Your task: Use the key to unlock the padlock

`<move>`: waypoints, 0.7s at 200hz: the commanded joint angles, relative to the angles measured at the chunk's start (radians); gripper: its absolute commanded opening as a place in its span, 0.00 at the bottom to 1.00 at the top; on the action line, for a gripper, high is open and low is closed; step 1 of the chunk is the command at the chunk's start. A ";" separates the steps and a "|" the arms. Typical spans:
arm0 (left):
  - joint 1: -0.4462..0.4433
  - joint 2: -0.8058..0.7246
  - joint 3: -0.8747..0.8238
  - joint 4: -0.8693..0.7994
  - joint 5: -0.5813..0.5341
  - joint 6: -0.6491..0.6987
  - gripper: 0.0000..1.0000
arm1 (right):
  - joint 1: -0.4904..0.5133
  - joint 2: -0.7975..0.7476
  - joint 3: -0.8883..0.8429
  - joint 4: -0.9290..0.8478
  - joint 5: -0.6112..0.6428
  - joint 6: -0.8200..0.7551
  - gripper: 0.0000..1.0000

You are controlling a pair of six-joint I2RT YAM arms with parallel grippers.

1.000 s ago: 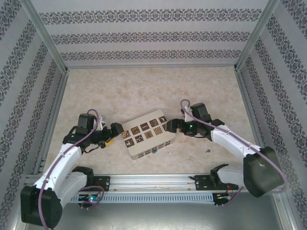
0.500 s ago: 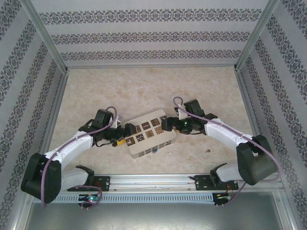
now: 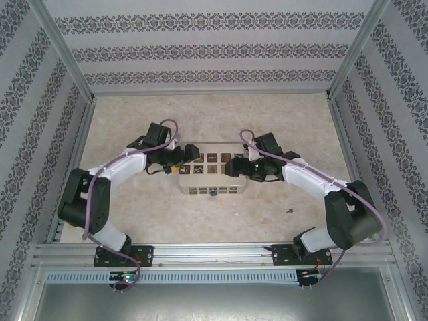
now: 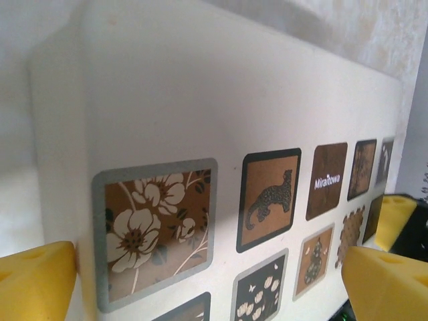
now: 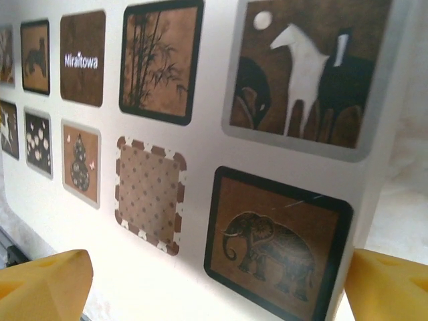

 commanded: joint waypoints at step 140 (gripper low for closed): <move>0.042 0.281 0.404 -0.090 0.044 0.131 0.99 | -0.046 0.075 0.134 0.027 0.077 0.023 0.96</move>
